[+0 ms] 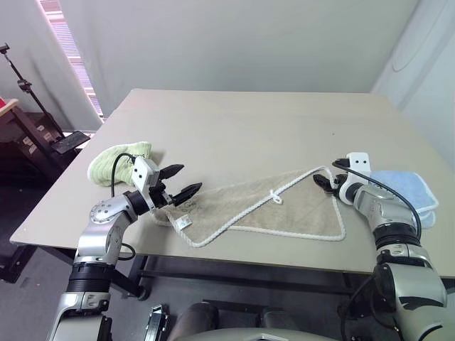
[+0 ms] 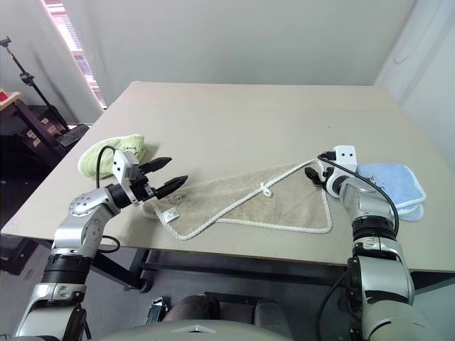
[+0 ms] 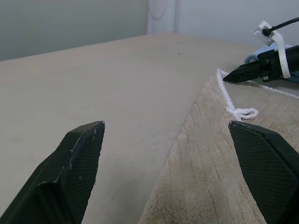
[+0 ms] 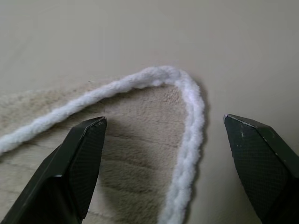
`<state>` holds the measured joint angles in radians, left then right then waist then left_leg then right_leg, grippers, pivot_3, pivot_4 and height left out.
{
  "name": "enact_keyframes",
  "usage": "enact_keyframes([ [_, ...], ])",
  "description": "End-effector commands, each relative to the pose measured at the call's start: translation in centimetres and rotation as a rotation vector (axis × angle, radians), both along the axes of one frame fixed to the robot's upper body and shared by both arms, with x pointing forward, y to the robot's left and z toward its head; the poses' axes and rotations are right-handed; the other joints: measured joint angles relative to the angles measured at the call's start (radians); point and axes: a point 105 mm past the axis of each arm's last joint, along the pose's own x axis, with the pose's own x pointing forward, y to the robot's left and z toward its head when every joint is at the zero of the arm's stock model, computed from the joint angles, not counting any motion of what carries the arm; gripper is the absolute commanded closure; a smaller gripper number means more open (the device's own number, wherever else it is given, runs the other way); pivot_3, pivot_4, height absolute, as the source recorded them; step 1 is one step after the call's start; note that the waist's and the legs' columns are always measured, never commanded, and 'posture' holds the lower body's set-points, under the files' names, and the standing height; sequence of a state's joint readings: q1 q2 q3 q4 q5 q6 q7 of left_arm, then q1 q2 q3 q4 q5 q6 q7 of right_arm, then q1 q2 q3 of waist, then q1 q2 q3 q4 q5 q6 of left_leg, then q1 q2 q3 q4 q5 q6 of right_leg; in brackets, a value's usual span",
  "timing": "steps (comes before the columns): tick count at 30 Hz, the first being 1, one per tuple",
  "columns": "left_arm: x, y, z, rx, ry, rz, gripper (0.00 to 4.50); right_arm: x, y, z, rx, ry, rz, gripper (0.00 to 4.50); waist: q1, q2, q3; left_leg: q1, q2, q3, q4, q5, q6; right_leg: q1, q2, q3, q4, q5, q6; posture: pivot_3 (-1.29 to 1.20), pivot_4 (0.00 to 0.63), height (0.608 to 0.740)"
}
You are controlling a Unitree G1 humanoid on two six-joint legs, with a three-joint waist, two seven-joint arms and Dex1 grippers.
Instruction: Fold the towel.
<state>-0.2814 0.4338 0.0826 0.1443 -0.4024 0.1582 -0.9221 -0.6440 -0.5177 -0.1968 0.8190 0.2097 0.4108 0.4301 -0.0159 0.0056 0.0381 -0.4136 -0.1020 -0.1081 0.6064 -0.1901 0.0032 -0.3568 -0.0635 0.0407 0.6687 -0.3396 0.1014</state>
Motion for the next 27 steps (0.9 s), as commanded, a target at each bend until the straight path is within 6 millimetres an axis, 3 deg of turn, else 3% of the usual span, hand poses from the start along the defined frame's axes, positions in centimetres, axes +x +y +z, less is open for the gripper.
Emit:
enact_keyframes([
  [1, 0.2, 0.1, 1.4, 0.014, -0.060, -0.002, 0.01, 1.1, 0.2, 1.1, -0.042, -0.039, 0.003, 0.30, 0.000, 0.000, 0.000, 0.000, 0.000, 0.000, 0.000, 0.000, 0.000, 0.000, 0.000, 0.000, 0.000, 0.000, 0.000, 0.00, 0.000, 0.740],
  [5, 0.1, 0.3, 1.5, 0.018, -0.064, 0.009, 0.01, 1.6, 1.2, 0.3, -0.087, -0.001, 0.032, 0.30, -0.005, 0.000, 0.000, 0.002, 0.000, 0.000, 0.000, 0.000, 0.000, 0.001, 0.000, 0.000, 0.000, 0.000, 0.000, 0.00, 0.000, 0.740],
  [8, 0.1, 0.5, 1.7, 0.016, -0.067, 0.017, 0.00, 1.9, 1.9, 0.1, -0.116, -0.010, 0.067, 0.93, -0.006, 0.000, 0.000, 0.003, 0.000, 0.000, 0.000, 0.000, 0.000, 0.003, 0.000, 0.000, 0.000, 0.000, -0.001, 0.00, 0.000, 0.740],
  [18, -0.3, 1.1, 1.8, 0.030, -0.070, 0.039, 0.00, 2.1, 3.4, -0.6, -0.109, 0.001, 0.108, 4.45, -0.005, 0.000, 0.000, 0.004, 0.000, 0.000, 0.000, 0.000, 0.000, 0.003, 0.001, 0.000, 0.000, 0.000, -0.001, 0.00, 0.000, 0.740],
  [27, -2.0, 2.4, 1.8, 0.081, -0.001, -0.014, 0.00, 1.2, 2.1, 1.4, -0.127, -0.049, 0.160, 4.45, -0.004, 0.000, 0.000, 0.004, 0.000, 0.000, -0.002, 0.000, 0.000, 0.002, 0.001, 0.000, 0.000, 0.000, -0.001, 0.00, 0.000, 0.740],
])
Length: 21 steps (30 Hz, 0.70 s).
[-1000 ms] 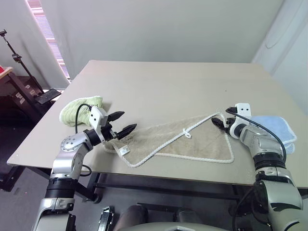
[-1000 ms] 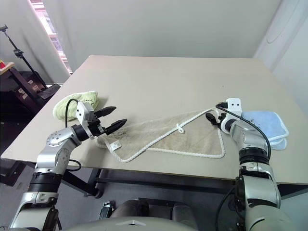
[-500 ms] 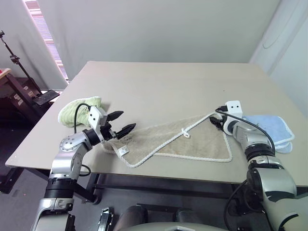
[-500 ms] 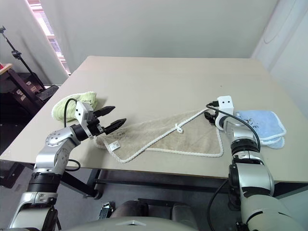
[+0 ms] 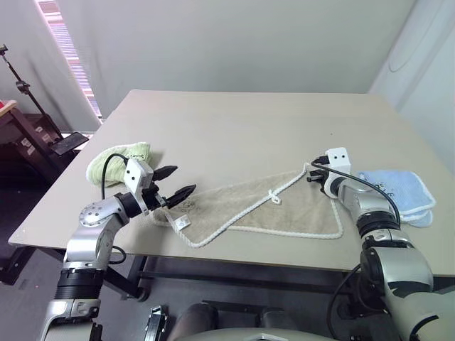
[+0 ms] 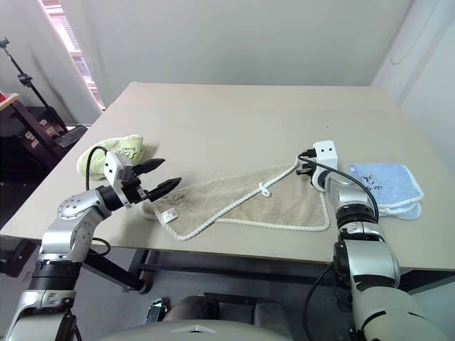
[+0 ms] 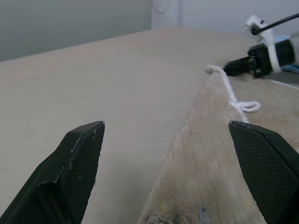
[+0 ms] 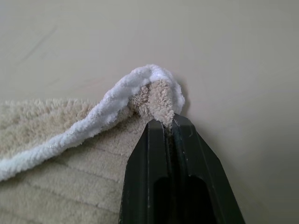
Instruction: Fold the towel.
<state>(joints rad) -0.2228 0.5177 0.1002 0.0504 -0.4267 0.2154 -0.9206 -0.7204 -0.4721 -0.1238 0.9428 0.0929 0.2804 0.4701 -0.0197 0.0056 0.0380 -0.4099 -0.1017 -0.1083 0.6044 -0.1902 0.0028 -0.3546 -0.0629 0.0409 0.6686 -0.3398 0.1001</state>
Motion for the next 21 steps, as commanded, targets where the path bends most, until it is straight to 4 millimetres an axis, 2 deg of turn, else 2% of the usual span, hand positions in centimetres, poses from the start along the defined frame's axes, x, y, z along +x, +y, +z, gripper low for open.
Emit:
enact_keyframes([
  [1, -1.2, 1.1, 1.4, 0.023, 0.000, -0.038, 0.00, -0.5, -0.6, 2.2, -0.020, -0.048, 0.055, 4.45, 0.002, 0.000, 0.000, 0.000, 0.000, 0.000, -0.001, 0.000, 0.000, -0.001, 0.000, 0.000, 0.000, 0.000, 0.000, 0.00, 0.000, 0.740],
  [4, -2.4, 1.4, 1.5, 0.043, 0.027, -0.074, 0.00, -1.9, -0.5, 4.1, -0.011, -0.083, 0.119, 4.45, 0.007, 0.001, 0.000, 0.000, 0.000, 0.000, -0.006, 0.000, 0.000, -0.002, -0.001, 0.000, -0.002, 0.000, 0.000, 0.00, 0.000, 0.740],
  [8, -4.5, 0.5, 1.2, 0.076, 0.074, -0.161, 0.00, -4.6, 1.0, 8.4, 0.040, -0.180, 0.248, 4.45, 0.009, 0.002, 0.001, -0.001, 0.000, 0.000, -0.009, 0.000, 0.000, -0.004, -0.001, 0.000, -0.004, -0.001, -0.001, 0.00, 0.000, 0.740],
  [10, -5.4, -0.1, 0.8, 0.094, 0.092, -0.201, 0.00, -5.3, 1.7, 10.9, 0.068, -0.253, 0.272, 4.45, 0.004, 0.004, 0.002, -0.002, 0.000, 0.000, -0.009, 0.000, -0.001, -0.004, -0.002, 0.000, -0.004, -0.001, -0.001, 0.00, 0.000, 0.740],
  [15, -6.2, -2.0, 0.6, 0.064, 0.120, -0.275, 0.00, -4.8, 3.3, 17.1, 0.139, -0.443, 0.254, 4.45, 0.007, 0.004, 0.003, -0.001, 0.001, 0.001, -0.008, -0.001, -0.003, -0.003, -0.001, 0.001, -0.004, -0.003, -0.005, 0.00, 0.000, 0.740],
  [17, -6.4, -2.6, 0.0, 0.071, 0.136, -0.299, 0.00, -4.5, 3.8, 18.8, 0.156, -0.491, 0.240, 4.45, 0.007, 0.004, 0.003, -0.001, 0.001, 0.001, -0.008, -0.001, -0.003, -0.003, -0.001, 0.001, -0.004, -0.003, -0.005, 0.00, 0.000, 0.740],
  [21, -6.1, -3.4, -1.2, 0.070, 0.150, -0.302, 0.00, -3.9, 4.9, 21.0, 0.142, -0.555, 0.237, 4.45, 0.011, 0.003, 0.003, -0.002, 0.001, 0.001, -0.009, -0.001, -0.003, -0.003, -0.001, 0.001, -0.006, -0.003, -0.005, 0.00, 0.000, 0.740],
])
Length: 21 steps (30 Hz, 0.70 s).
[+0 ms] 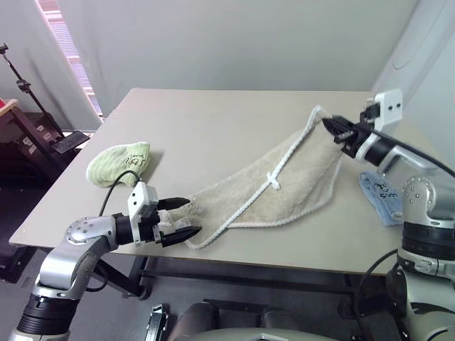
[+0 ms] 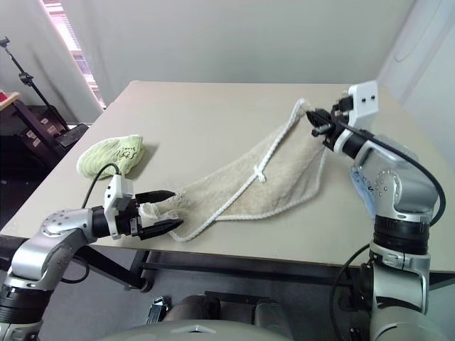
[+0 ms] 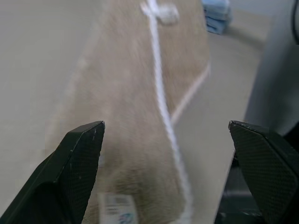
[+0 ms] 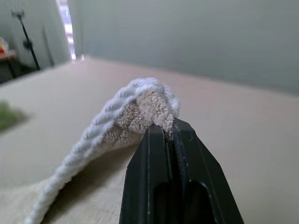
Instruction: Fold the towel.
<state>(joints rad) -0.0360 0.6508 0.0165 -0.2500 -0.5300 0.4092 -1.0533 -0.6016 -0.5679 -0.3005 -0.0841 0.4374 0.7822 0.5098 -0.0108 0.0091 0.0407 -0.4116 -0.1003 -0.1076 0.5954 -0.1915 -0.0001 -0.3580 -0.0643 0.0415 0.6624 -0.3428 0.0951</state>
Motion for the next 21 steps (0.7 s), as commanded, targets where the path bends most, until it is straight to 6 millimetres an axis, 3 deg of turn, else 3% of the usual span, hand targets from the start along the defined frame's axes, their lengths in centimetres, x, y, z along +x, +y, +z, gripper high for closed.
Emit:
enact_keyframes([
  [1, 0.8, -0.4, -0.4, 0.004, -0.026, 0.016, 0.00, 0.1, 0.9, 3.0, -0.003, -0.103, -0.009, 4.45, 0.003, 0.000, 0.000, -0.001, 0.000, 0.000, 0.000, 0.000, 0.001, -0.001, 0.000, 0.000, 0.000, 0.000, 0.000, 0.00, 0.000, 0.740],
  [11, 2.4, 0.3, -2.9, 0.056, -0.060, 0.072, 0.00, 0.9, 1.2, 4.7, -0.020, -0.155, -0.019, 4.45, 0.000, 0.000, 0.000, -0.001, 0.000, 0.000, -0.001, 0.001, 0.002, -0.002, 0.000, 0.000, 0.001, 0.000, 0.000, 0.00, 0.000, 0.740],
  [17, 2.1, -1.4, -1.0, 0.012, -0.185, -0.011, 0.00, 1.2, 1.9, 4.2, -0.060, -0.140, 0.008, 4.45, 0.000, 0.000, 0.000, -0.001, 0.000, 0.000, -0.001, 0.001, 0.002, -0.002, 0.000, 0.000, 0.001, 0.000, 0.001, 0.00, 0.000, 0.740],
  [21, 1.4, -1.7, -1.1, 0.056, -0.218, -0.084, 0.00, 1.5, 1.8, 3.9, -0.072, -0.135, 0.005, 4.45, -0.001, 0.000, 0.000, -0.001, 0.000, 0.000, -0.002, 0.001, 0.002, -0.002, 0.000, 0.000, 0.001, 0.000, 0.001, 0.00, 0.000, 0.740],
])
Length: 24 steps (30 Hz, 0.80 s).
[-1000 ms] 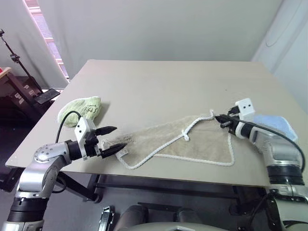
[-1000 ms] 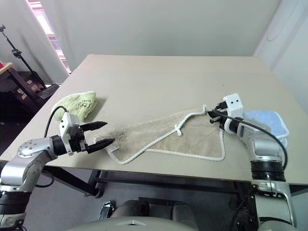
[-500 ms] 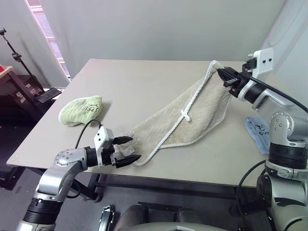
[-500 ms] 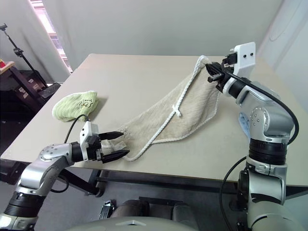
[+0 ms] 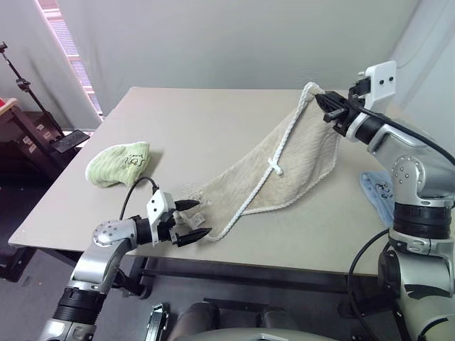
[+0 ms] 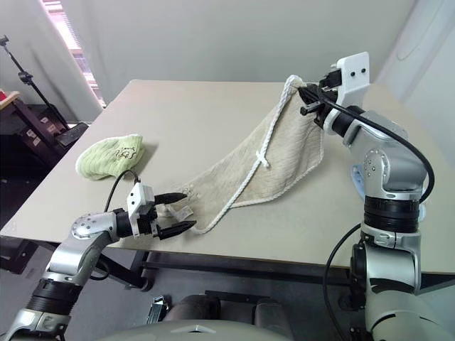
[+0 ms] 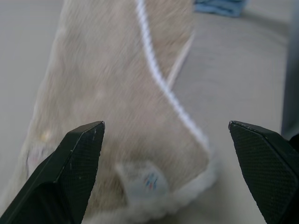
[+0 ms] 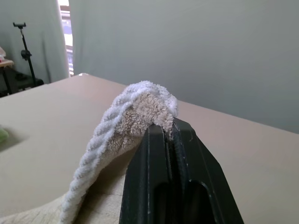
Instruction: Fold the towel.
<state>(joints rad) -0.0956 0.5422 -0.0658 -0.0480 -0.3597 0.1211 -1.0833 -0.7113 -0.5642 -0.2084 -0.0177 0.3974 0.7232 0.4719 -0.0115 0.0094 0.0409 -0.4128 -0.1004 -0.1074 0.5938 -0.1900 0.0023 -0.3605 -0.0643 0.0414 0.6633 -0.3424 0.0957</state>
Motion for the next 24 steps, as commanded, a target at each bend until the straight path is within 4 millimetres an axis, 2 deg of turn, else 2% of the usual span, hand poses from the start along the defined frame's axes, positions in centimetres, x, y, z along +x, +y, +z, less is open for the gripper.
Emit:
enact_keyframes([
  [1, -0.2, -0.6, 0.8, 0.037, -0.076, -0.066, 0.00, 0.0, 0.0, 1.9, -0.015, -0.072, -0.002, 4.45, 0.000, 0.000, 0.000, 0.000, 0.000, 0.000, 0.000, 0.000, 0.000, 0.000, 0.000, 0.000, 0.000, 0.000, 0.000, 0.00, 0.000, 0.740],
  [4, -0.6, -1.2, -0.7, 0.101, -0.057, -0.126, 0.00, 0.2, -0.1, 1.8, -0.019, -0.068, -0.011, 4.45, 0.001, 0.000, 0.000, 0.000, 0.000, 0.000, 0.000, 0.000, 0.000, 0.000, 0.000, 0.000, 0.000, 0.000, 0.000, 0.00, 0.000, 0.740],
  [6, -1.0, -1.7, -2.6, 0.219, -0.054, -0.189, 0.00, 0.3, 0.0, 1.8, -0.022, -0.067, -0.012, 4.45, 0.002, 0.000, 0.000, 0.000, 0.000, 0.000, 0.001, 0.000, 0.000, 0.000, 0.000, 0.000, 0.000, 0.000, 0.000, 0.00, 0.000, 0.740],
  [8, -0.8, -2.0, -4.0, 0.312, -0.072, -0.231, 0.00, 0.4, -0.1, 1.8, -0.022, -0.067, -0.018, 4.45, 0.002, 0.000, 0.000, 0.000, 0.000, 0.000, 0.001, 0.000, 0.000, 0.000, 0.000, 0.000, 0.000, 0.000, 0.000, 0.00, 0.000, 0.740],
  [12, 0.3, -2.3, -5.5, 0.408, -0.067, -0.240, 0.00, 0.6, -0.3, 1.7, -0.018, -0.063, -0.034, 4.45, 0.010, 0.002, -0.001, 0.001, -0.001, 0.000, 0.001, 0.000, 0.000, 0.001, 0.000, 0.000, 0.000, 0.000, 0.000, 0.00, 0.000, 0.740],
  [16, 1.4, -2.7, -5.3, 0.396, -0.021, -0.201, 0.00, 0.4, -0.4, 1.6, -0.007, -0.061, -0.040, 4.45, 0.027, 0.003, -0.002, 0.003, -0.001, 0.000, 0.003, 0.000, -0.001, 0.005, 0.000, 0.000, 0.000, 0.000, 0.000, 0.00, 0.000, 0.740],
  [21, 1.0, -2.4, -5.3, 0.405, 0.060, -0.225, 0.00, 0.3, -0.6, 1.4, -0.003, -0.053, -0.049, 4.45, 0.025, 0.003, -0.002, 0.003, -0.001, 0.000, 0.003, -0.001, -0.002, 0.005, 0.000, 0.000, 0.001, 0.001, -0.001, 0.00, 0.000, 0.740],
  [22, 0.9, -2.4, -5.2, 0.399, 0.080, -0.223, 0.42, 0.3, -0.6, 1.4, -0.002, -0.052, -0.050, 4.50, 0.024, 0.003, -0.002, 0.004, -0.001, 0.000, 0.003, -0.001, -0.002, 0.005, 0.000, 0.000, 0.001, 0.001, -0.001, 0.00, 0.000, 0.740],
  [24, 0.9, -2.3, -5.1, 0.390, 0.116, -0.219, 0.87, 0.3, -0.6, 1.3, -0.003, -0.051, -0.050, 4.50, 0.023, 0.003, -0.002, 0.004, -0.001, 0.000, 0.003, -0.001, -0.002, 0.005, 0.000, 0.000, 0.002, 0.001, -0.001, 0.00, 0.000, 0.740],
])
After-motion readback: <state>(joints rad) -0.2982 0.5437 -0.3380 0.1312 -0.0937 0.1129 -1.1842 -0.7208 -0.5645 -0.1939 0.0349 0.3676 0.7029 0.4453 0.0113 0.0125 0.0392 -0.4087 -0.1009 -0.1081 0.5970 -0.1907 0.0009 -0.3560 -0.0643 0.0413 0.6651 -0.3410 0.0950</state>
